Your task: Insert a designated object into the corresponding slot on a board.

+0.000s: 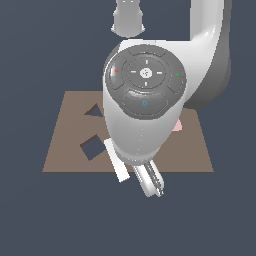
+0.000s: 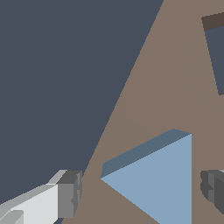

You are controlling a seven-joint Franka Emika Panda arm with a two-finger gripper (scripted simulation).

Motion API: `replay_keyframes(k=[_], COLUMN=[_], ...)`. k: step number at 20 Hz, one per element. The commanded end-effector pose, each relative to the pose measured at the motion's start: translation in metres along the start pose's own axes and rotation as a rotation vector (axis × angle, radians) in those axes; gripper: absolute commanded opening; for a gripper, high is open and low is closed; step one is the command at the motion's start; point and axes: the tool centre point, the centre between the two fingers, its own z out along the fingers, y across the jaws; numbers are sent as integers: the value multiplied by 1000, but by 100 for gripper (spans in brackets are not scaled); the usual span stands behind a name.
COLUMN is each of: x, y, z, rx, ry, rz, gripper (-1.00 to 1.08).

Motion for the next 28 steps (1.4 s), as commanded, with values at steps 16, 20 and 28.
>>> replay_keyframes(k=[16, 20, 28], x=[1, 1, 11], y=[0, 0, 7], z=[6, 6, 5], rx=[0, -1, -1], ry=[0, 0, 0], rz=[3, 3, 83], gripper=[-100, -100, -100])
